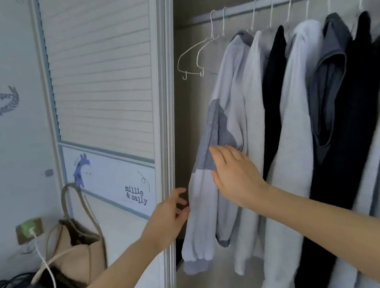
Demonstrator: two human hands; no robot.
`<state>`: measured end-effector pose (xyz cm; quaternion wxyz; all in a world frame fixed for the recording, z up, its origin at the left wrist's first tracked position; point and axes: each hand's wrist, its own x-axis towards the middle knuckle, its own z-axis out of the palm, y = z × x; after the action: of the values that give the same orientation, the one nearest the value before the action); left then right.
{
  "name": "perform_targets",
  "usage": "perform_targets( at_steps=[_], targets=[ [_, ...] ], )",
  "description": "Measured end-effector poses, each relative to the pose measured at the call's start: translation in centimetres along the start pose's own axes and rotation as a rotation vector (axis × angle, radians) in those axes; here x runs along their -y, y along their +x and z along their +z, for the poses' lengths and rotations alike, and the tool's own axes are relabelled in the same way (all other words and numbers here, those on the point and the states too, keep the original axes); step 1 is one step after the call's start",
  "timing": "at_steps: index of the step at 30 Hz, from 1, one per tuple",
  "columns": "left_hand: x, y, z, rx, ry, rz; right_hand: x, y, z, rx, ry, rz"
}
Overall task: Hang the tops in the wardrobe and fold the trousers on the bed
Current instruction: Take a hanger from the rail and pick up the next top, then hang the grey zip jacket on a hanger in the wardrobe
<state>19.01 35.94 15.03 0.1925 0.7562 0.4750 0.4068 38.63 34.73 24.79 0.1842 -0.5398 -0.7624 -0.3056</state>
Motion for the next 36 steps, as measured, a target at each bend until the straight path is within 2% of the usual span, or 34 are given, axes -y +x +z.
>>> perform_targets(
  at_steps=[5,9,14,19,23,30,36],
  targets=[
    [-0.6,-9.8,-1.4,-0.124,0.070,-0.067,4.9,-8.5,0.9,-0.080,0.198,-0.085],
    [-1.3,-18.9,-0.2,-0.235,0.091,-0.203,8.8,-15.3,2.3,0.027,0.357,-0.118],
    [-4.4,-31.9,5.1,-0.461,0.136,-0.482,12.5,-24.1,1.7,0.101,0.651,-0.269],
    [-10.5,-45.3,11.7,-0.688,0.214,-0.820,15.0,-34.0,-0.5,0.278,0.830,-0.585],
    [-16.1,-54.6,15.0,-0.894,0.207,-1.049,17.4,-40.9,-3.6,0.420,0.970,-0.754],
    [-26.4,-68.3,20.1,-1.152,0.351,-1.359,22.0,-51.9,-9.6,0.670,1.135,-1.040],
    [-34.3,-79.4,25.4,-1.457,0.283,-1.601,26.0,-63.0,-16.2,0.783,1.125,-1.372]
  ],
)
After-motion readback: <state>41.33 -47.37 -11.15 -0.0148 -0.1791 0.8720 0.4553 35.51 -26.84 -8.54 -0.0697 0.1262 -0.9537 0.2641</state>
